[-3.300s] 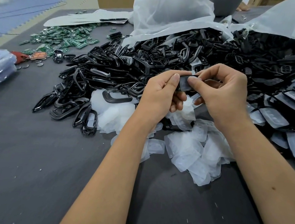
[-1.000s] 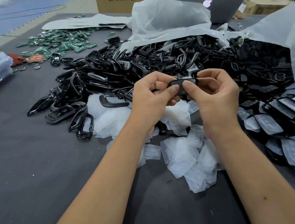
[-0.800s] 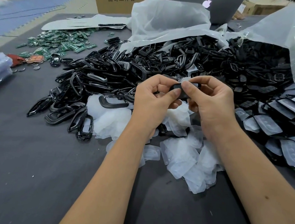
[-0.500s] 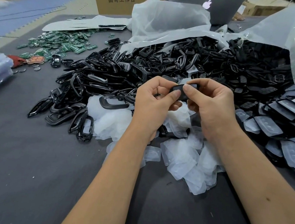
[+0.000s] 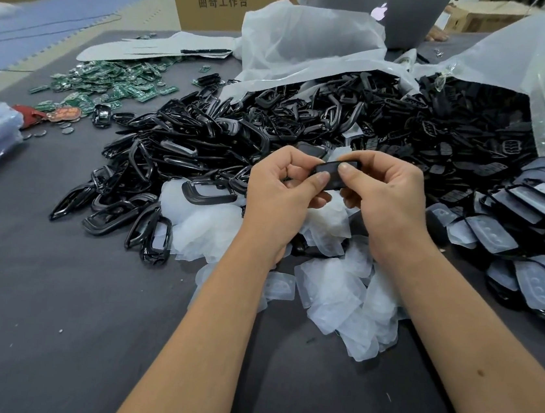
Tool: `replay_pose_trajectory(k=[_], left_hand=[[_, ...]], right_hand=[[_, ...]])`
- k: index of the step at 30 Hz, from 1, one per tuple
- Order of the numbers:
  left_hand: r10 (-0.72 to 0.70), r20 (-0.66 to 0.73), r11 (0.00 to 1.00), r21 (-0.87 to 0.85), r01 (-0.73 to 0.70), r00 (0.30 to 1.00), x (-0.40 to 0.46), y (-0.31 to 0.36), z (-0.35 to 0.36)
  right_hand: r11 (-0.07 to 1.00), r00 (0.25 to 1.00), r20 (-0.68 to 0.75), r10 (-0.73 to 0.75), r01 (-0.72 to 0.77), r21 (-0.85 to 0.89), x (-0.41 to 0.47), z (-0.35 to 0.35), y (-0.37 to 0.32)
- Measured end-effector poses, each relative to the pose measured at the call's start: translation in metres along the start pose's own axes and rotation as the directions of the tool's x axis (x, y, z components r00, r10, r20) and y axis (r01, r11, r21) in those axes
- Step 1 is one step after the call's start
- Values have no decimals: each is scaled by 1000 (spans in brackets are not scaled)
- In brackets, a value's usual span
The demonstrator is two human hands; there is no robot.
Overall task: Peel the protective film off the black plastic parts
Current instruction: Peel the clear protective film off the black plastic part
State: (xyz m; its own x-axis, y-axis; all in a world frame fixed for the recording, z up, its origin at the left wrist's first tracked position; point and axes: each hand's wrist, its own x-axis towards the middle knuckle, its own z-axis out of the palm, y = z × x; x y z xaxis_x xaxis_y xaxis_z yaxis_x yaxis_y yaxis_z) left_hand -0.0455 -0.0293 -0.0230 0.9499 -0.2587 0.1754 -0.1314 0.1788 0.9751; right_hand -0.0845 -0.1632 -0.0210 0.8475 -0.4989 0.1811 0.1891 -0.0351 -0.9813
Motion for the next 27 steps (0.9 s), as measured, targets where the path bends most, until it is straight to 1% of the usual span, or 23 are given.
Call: replay_pose_trajectory(k=[5, 7, 10, 13, 15, 17, 20, 22, 24, 25, 27], left_hand=[[-9, -14, 1000, 10, 9, 1000, 2, 0, -3], [-12, -12, 999, 47, 13, 1000, 3, 0, -7], [-8, -9, 990, 143, 9, 1000, 4, 1, -11], [44, 18, 962, 270, -48, 999, 4, 3, -12], [80, 52, 924, 372, -93, 995, 4, 4, -12], [87, 60, 908, 405, -104, 994, 4, 4, -13], [79, 37, 925, 370, -87, 996, 5, 5, -16], [64, 1, 959, 277, -61, 998, 7, 5, -18], [48, -25, 985, 170, -43, 999, 8, 5, -19], [35, -25, 992, 123, -31, 999, 8, 6, -21], [-13, -12, 999, 47, 14, 1000, 8, 8, -23]], right_hand=[[997, 998, 49, -35, 38, -65, 3, -5, 0], [982, 993, 89, -84, 97, -163, 5, -9, 0], [918, 979, 132, -156, 193, -347, 8, -15, 2], [840, 961, 149, -234, 277, -467, 9, -17, 4], [780, 940, 172, -295, 341, -524, 7, -17, 4], [762, 928, 186, -322, 370, -531, 6, -17, 3], [763, 915, 183, -361, 402, -506, 5, -16, 3], [801, 906, 207, -368, 422, -424, 4, -16, 1], [827, 889, 274, -367, 446, -341, 2, -16, -1], [825, 878, 308, -367, 460, -329, 1, -16, -1], [783, 851, 348, -393, 508, -359, 0, -14, -1]])
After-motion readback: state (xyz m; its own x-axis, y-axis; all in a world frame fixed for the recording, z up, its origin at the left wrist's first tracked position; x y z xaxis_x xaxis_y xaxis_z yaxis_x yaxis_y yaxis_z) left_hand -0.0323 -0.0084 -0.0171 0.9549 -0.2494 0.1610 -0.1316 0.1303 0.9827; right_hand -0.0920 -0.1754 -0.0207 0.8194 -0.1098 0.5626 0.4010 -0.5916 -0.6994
